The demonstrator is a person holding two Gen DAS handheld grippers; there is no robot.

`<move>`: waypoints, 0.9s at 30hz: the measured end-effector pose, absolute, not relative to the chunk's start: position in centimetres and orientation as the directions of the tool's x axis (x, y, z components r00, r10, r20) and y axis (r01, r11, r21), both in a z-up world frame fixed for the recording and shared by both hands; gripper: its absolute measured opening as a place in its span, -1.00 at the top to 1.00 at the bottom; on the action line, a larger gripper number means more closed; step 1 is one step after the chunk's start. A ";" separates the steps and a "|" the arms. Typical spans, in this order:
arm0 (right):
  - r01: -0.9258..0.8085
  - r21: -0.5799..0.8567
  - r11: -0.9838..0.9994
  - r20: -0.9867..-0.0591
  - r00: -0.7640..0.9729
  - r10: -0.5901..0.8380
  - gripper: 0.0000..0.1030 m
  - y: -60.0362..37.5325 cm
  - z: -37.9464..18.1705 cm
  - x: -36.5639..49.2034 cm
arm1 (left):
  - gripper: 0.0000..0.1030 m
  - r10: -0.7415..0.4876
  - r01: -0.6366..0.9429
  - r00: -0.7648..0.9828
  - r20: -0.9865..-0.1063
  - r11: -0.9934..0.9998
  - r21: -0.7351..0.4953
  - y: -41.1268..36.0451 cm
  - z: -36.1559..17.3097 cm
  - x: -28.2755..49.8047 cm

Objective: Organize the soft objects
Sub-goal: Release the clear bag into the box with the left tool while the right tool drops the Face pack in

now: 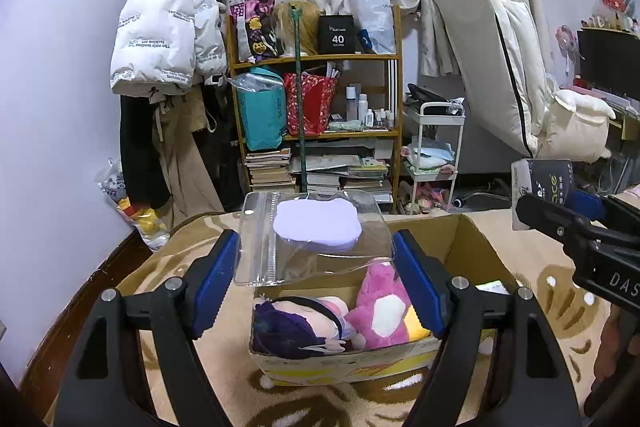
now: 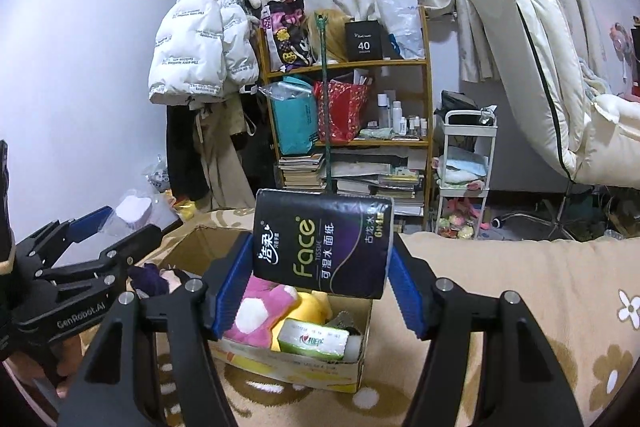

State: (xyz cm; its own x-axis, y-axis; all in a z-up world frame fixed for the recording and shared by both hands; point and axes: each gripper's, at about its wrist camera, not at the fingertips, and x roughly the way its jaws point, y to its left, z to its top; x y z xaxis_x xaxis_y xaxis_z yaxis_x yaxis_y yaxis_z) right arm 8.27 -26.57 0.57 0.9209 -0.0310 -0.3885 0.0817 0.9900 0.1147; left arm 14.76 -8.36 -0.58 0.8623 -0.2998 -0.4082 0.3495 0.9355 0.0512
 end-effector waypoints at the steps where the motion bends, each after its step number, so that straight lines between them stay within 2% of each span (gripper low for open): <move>1: 0.082 0.118 0.990 -0.391 0.920 -0.030 -0.34 -26.6 0.5 8.4 | -0.50 -0.303 0.353 0.859 -0.412 0.934 0.050 -8.4 -0.7 14.8; 27: 0.032 0.149 0.988 -0.459 0.888 0.040 -0.34 -26.4 -2.0 11.8 | -0.50 -0.316 0.405 0.824 -0.470 0.909 0.099 -10.6 -3.7 15.3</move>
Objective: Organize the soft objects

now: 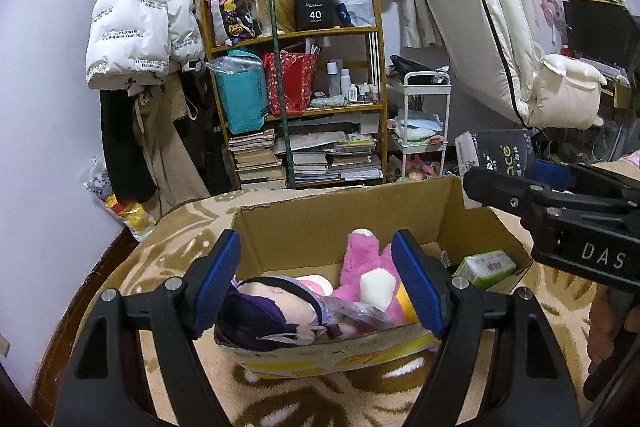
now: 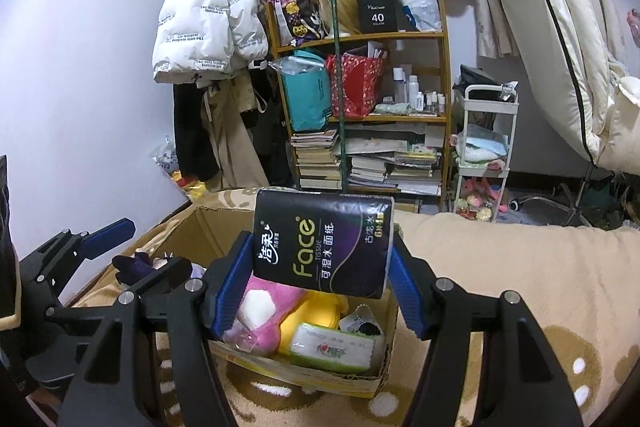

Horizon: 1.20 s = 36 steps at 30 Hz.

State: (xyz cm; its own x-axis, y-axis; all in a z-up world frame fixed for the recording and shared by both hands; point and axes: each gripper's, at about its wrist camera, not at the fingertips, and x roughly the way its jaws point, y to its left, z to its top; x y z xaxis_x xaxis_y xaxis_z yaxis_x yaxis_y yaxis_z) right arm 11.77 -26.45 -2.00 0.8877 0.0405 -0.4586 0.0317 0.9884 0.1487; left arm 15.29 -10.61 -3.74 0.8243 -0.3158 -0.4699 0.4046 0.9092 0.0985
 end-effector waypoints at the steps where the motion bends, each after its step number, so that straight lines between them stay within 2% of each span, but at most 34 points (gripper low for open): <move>1: 0.028 0.157 0.987 -0.463 0.885 0.048 -0.34 -26.5 -2.1 11.9 | -0.50 -0.316 0.405 0.824 -0.471 0.909 0.099 -10.6 -3.7 15.3; 6: -0.009 0.238 0.971 -0.510 0.850 0.133 -0.34 -26.8 -3.0 12.7 | -0.50 -0.315 0.404 0.825 -0.470 0.909 0.100 -10.4 -3.6 15.1; 17: 0.012 0.369 0.929 -0.579 0.785 0.220 -0.37 -28.0 -5.4 13.6 | -0.53 -0.301 0.399 0.824 -0.481 0.910 0.114 -10.2 -3.9 14.5; 20: 0.028 0.390 0.920 -0.565 0.797 0.215 -0.66 -28.6 -5.2 13.3 | -0.68 -0.294 0.392 0.824 -0.484 0.913 0.115 -9.9 -4.0 14.1; 26: 0.066 0.398 0.915 -0.540 0.823 0.175 -0.77 -29.3 -4.1 12.0 | -0.75 -0.274 0.364 0.827 -0.491 0.926 0.097 -8.5 -3.5 13.5; 30: 0.096 0.384 0.918 -0.527 0.840 0.132 -1.00 -29.5 -3.2 10.6 | -0.93 -0.256 0.340 0.836 -0.485 0.936 0.092 -7.3 -2.8 12.5; 36: 0.112 0.322 0.940 -0.510 0.857 0.073 -1.00 -28.9 -1.3 8.2 | -0.94 -0.248 0.324 0.834 -0.493 0.943 0.075 -5.8 -1.6 11.0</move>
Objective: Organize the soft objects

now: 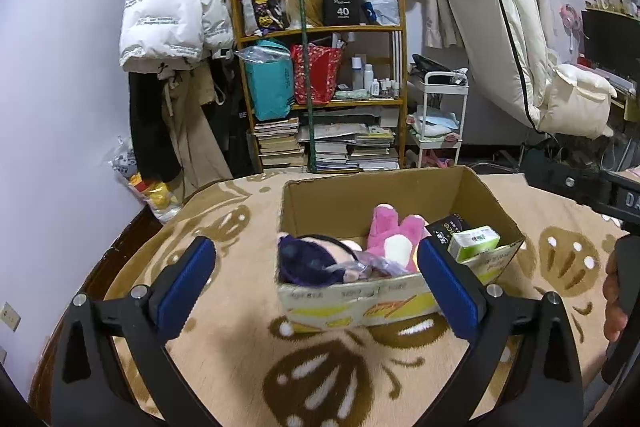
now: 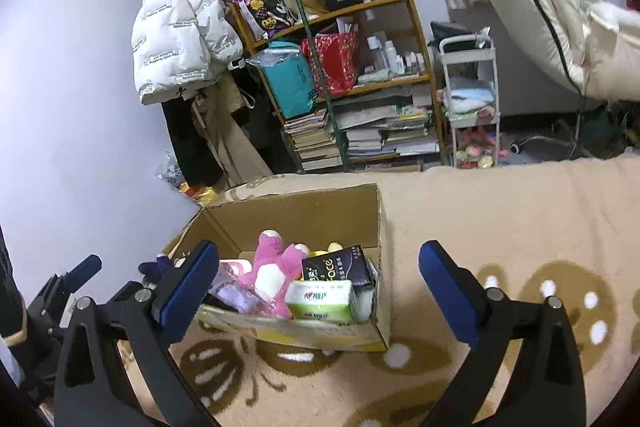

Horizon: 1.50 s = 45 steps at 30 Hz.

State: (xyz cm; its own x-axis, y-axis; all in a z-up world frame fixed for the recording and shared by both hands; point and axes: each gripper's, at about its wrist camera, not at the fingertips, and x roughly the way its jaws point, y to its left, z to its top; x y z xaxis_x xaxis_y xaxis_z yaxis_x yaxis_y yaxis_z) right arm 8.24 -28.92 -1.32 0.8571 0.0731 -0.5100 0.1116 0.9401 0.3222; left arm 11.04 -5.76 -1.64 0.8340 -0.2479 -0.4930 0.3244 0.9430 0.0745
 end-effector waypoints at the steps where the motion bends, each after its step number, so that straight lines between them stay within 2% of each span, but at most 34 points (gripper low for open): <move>1: 0.108 0.314 0.943 -0.506 0.860 0.070 -1.00 -28.7 -1.0 7.7 | -0.94 -0.246 0.320 0.837 -0.490 0.945 0.072 -5.5 -1.4 10.7; 11: 0.092 0.216 0.972 -0.444 0.896 0.014 -1.00 -26.7 2.0 2.5 | -0.95 -0.197 0.274 0.859 -0.473 0.957 0.100 -3.2 1.1 6.4; 27: 0.103 0.144 0.984 -0.347 0.937 -0.047 -1.00 -24.6 4.8 -4.3 | -0.95 -0.188 0.242 0.888 -0.420 0.967 0.079 0.1 3.1 0.6; 33: 0.114 0.101 0.988 -0.348 0.935 -0.072 -1.00 -23.8 4.5 -5.3 | -0.95 -0.196 0.246 0.891 -0.409 0.966 0.073 0.0 2.7 0.4; 45: 0.136 0.086 0.987 -0.350 0.932 -0.098 -1.00 -23.9 3.7 -4.7 | -0.95 -0.214 0.269 0.867 -0.449 0.961 0.060 -0.3 1.3 1.8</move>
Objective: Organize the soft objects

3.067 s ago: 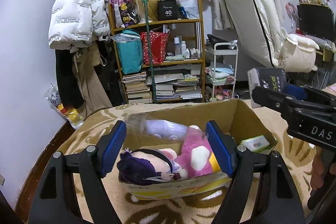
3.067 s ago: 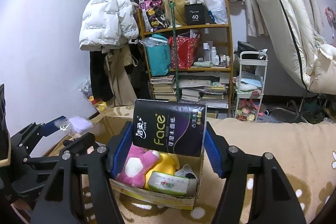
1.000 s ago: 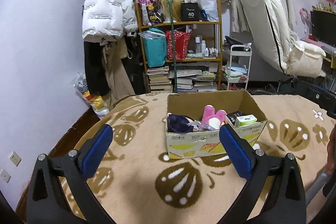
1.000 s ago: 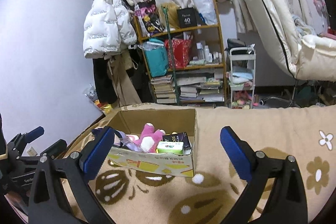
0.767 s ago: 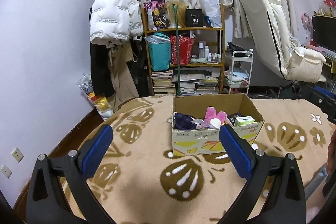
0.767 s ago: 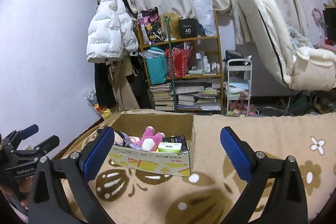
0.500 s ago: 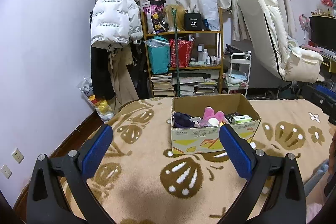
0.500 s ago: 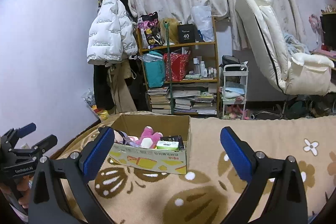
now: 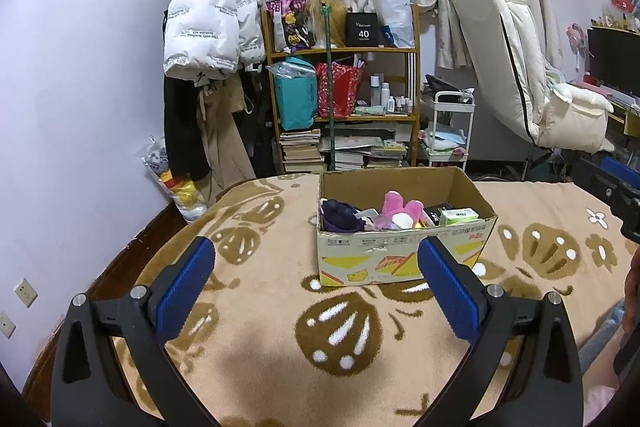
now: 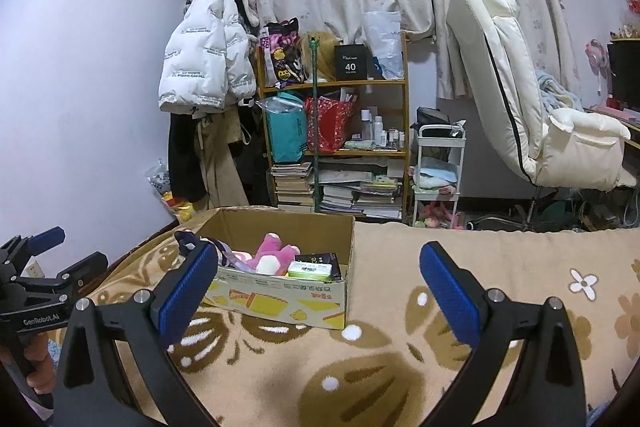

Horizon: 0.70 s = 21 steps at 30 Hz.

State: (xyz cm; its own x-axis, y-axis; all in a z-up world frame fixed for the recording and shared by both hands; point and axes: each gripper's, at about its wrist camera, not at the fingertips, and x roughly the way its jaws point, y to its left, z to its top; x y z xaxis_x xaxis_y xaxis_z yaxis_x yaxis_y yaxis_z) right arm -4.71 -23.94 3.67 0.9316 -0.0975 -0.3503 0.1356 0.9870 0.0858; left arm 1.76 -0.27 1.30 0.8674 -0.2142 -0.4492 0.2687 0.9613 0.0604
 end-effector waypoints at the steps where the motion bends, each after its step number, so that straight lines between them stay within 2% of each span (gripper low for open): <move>1: 0.137 0.089 0.987 -0.350 0.932 -0.098 -1.00 -24.1 3.6 -4.7 | -0.95 -0.214 0.271 0.866 -0.453 0.961 0.063 -0.3 1.1 2.0; 10: 0.157 0.127 0.979 -0.362 0.927 -0.102 -1.00 -25.5 3.1 -3.4 | -0.95 -0.200 0.266 0.858 -0.473 0.961 0.077 -1.4 -0.1 3.1; 21: 0.159 0.126 0.979 -0.367 0.925 -0.103 -1.00 -25.5 3.0 -3.2 | -0.95 -0.191 0.261 0.870 -0.455 0.961 0.095 -1.8 -0.2 2.6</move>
State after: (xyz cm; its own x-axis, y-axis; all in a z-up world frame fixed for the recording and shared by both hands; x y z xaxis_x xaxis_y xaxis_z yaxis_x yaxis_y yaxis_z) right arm -3.19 -25.48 3.05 0.9246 -0.1027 -0.3670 0.1588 0.9792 0.1260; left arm 2.60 -1.76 -0.19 0.8697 -0.1910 -0.4552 0.2609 0.9606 0.0953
